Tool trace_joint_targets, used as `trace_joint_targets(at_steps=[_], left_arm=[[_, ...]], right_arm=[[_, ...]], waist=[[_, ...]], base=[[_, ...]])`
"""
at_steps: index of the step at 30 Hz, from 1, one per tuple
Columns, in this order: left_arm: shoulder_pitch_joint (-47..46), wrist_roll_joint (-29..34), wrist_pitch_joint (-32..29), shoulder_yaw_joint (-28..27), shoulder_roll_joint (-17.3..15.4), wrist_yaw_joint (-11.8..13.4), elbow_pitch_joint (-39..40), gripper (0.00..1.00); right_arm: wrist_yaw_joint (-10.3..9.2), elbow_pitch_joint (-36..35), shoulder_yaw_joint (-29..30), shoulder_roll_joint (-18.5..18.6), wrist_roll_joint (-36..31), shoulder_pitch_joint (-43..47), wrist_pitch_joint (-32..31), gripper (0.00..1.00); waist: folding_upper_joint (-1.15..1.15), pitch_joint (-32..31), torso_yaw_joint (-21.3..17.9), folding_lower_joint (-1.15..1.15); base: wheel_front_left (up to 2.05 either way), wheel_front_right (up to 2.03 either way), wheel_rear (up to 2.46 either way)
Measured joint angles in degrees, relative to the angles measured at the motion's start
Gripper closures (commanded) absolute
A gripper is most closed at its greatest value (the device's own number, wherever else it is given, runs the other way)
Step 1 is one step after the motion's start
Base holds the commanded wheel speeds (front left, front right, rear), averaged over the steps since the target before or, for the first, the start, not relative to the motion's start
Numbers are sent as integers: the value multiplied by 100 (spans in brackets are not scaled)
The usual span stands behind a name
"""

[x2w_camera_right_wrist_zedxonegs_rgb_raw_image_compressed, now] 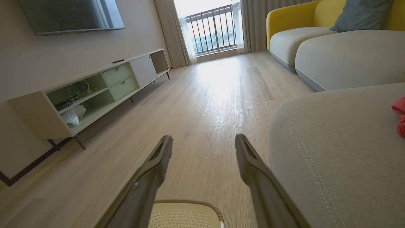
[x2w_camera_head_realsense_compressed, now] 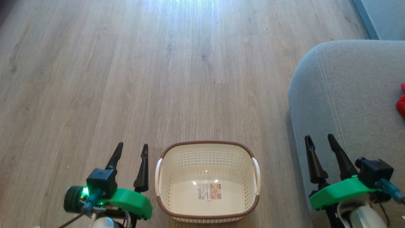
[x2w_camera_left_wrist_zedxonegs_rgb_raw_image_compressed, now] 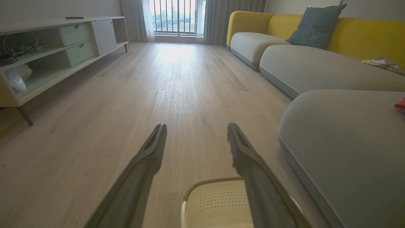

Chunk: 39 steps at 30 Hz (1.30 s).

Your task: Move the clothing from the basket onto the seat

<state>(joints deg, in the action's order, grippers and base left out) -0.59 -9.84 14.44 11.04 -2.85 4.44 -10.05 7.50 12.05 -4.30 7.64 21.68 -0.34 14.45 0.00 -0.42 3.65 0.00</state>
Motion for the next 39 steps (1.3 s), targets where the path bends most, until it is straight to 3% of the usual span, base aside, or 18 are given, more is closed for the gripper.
trace_joint_targets(at_steps=[6, 14, 39], left_arm=[[1, 0, 0, -7, 0, -31, 51, 0], [2, -196, 0, -21, 0, -281, 47, 0], [77, -428, 0, -141, 0, -375, 181, 0]], right_arm=[[0, 15, 0, -2, 8, 0, 0, 0], [0, 34, -1, -4, 8, 0, 0, 0], [0, 126, -38, -4, 67, -2, 0, 0]], waist=[[0, 1, 20, 0], [0, 5, 35, 0], [0, 0, 5, 0]], base=[[0, 0, 0], [0, 0, 0], [0, 0, 0]])
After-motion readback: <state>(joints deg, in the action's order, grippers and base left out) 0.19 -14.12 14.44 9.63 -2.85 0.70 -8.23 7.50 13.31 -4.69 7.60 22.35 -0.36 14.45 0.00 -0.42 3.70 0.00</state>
